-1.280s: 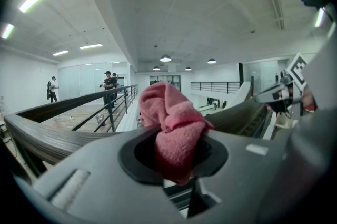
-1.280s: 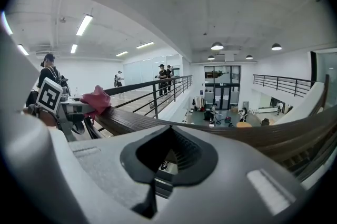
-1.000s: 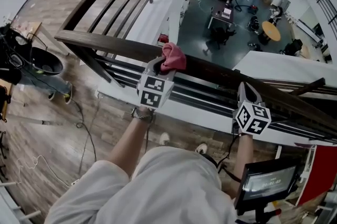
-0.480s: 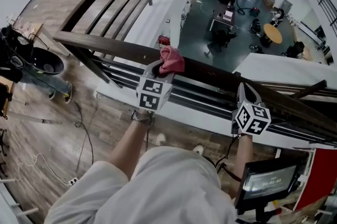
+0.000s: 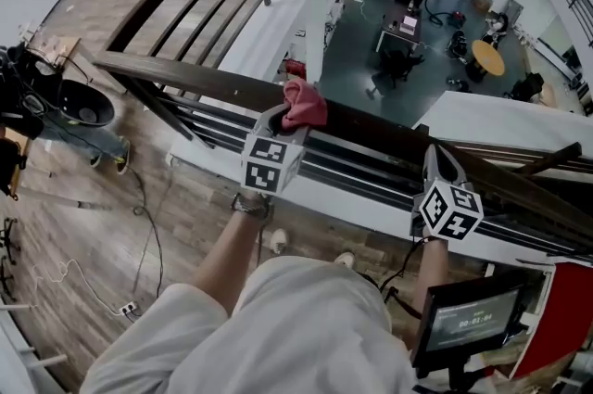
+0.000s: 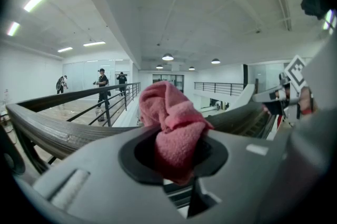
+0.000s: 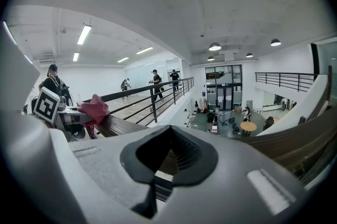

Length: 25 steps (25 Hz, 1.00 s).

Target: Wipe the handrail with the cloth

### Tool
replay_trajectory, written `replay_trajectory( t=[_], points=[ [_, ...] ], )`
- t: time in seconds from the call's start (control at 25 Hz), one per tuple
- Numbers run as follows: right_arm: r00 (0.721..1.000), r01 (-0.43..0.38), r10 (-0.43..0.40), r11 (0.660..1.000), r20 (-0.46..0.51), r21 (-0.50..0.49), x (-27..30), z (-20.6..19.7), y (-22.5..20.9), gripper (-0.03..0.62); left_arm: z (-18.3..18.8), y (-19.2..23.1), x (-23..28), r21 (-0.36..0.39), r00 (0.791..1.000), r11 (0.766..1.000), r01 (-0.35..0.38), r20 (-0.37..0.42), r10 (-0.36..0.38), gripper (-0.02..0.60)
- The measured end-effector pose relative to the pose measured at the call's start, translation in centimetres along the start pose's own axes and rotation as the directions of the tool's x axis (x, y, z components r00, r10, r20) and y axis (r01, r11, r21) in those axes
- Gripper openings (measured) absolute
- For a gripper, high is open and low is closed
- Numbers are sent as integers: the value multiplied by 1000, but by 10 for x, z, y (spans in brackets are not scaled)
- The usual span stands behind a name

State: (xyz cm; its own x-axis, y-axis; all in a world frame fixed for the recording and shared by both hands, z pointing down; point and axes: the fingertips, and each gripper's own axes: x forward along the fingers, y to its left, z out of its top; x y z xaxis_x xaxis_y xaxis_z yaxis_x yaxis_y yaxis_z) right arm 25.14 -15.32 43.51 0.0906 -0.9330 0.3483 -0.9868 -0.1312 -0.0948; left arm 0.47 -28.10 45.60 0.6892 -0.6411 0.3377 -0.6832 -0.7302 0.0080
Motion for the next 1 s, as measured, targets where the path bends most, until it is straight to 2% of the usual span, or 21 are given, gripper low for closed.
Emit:
replay_trajectory(
  t=[0.24,0.48,0.72,0.88,1.0],
  points=[
    [1000,-3,4,1000,7,-27,-11,2,-31,2,3,-31,9,-1,1000,1000,-11,3,11,97],
    [1000,-23,23,1000,-10,-11,-21,-4,-58,2,7,-51,14,-17,999,999,-43,32,43,97],
    [999,-23,23,1000,-39,11,-26,-13,-75,2,6,-61,15,35,999,998,-54,-5,54,97],
    [999,2,-1,1000,-50,25,-26,-16,-82,2,8,-67,14,56,999,998,-33,-23,34,97],
    [998,20,-19,1000,-54,18,-29,-14,-83,2,6,-72,15,99,999,995,-20,-46,25,97]
  ],
)
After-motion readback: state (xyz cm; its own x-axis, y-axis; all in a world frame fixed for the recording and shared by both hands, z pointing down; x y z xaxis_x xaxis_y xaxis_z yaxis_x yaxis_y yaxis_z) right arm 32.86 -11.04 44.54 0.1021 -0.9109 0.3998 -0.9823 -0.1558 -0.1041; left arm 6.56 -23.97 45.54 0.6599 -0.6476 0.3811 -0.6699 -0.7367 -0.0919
